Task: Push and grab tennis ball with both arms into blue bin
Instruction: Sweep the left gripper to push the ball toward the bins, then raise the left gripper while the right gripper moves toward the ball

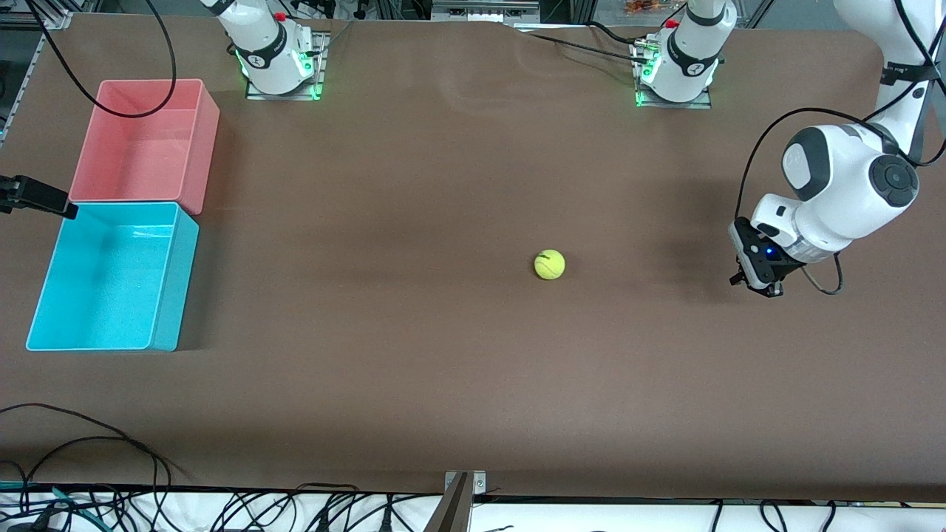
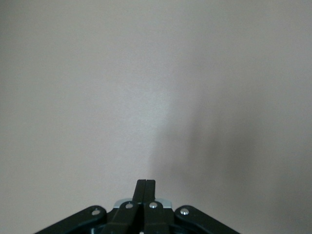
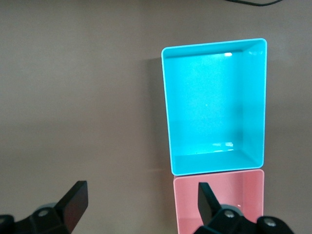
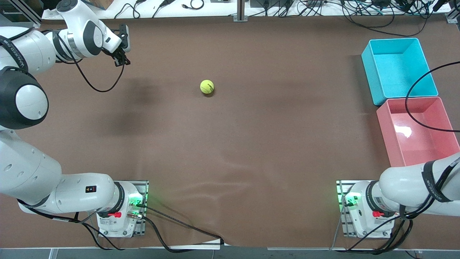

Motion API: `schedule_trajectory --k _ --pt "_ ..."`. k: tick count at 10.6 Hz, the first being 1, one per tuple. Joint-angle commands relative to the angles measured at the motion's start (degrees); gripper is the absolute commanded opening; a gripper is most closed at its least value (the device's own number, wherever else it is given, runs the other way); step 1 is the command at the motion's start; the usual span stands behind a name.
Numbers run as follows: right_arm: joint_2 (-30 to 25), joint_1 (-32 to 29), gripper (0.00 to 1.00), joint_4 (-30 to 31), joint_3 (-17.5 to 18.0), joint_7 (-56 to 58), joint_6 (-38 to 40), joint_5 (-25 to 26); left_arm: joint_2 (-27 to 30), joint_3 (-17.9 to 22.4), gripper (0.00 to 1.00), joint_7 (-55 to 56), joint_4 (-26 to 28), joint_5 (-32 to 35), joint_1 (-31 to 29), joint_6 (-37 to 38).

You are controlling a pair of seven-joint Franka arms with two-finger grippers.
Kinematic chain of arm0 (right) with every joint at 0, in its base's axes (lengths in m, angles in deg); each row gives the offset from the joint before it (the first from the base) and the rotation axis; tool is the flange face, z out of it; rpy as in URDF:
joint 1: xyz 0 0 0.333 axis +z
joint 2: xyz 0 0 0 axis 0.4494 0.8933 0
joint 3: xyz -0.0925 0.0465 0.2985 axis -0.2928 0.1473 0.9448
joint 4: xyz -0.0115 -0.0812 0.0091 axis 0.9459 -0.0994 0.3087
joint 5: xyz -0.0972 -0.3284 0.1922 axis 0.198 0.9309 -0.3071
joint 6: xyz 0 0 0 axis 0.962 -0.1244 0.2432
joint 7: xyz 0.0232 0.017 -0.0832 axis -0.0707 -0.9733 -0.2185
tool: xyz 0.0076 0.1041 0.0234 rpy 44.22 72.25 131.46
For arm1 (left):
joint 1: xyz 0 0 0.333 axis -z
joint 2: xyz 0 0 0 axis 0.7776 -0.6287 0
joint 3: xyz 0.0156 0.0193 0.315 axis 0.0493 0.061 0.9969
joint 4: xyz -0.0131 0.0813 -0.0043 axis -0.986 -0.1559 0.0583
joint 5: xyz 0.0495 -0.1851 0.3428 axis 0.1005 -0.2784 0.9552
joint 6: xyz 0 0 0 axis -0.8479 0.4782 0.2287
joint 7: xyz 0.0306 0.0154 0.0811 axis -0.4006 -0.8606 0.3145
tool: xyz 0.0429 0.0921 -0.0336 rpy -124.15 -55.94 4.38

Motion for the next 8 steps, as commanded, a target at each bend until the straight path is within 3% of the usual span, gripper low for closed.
schedule_trajectory --k 1,2,3,4,5,8 --pt "0.11 -0.14 1.00 -0.88 0.11 -0.53 1.08 -0.58 8.90 0.36 0.03 0.72 3.38 0.89 0.25 0.84" --pt "0.37 -0.14 1.00 -0.80 0.11 -0.53 0.99 -0.67 12.50 0.36 0.03 0.80 4.52 0.89 0.25 3.29" --pt "0.63 0.03 1.00 -0.71 0.19 -0.88 0.38 -1.11 15.41 0.36 0.18 1.94 5.32 0.89 0.25 6.36" --pt "1.51 0.12 1.00 -0.62 0.37 -1.06 0.20 -3.55 17.35 0.36 0.96 2.73 5.59 0.89 -0.10 8.56" --pt "1.86 0.91 1.00 -0.62 0.37 -0.89 0.11 -4.44 19.38 0.36 1.00 2.74 5.68 0.89 -0.54 10.06" --pt "2.75 3.19 1.00 -0.71 0.37 -0.97 0.11 -4.98 25.70 0.53 1.00 3.26 9.01 0.89 -4.83 9.99"
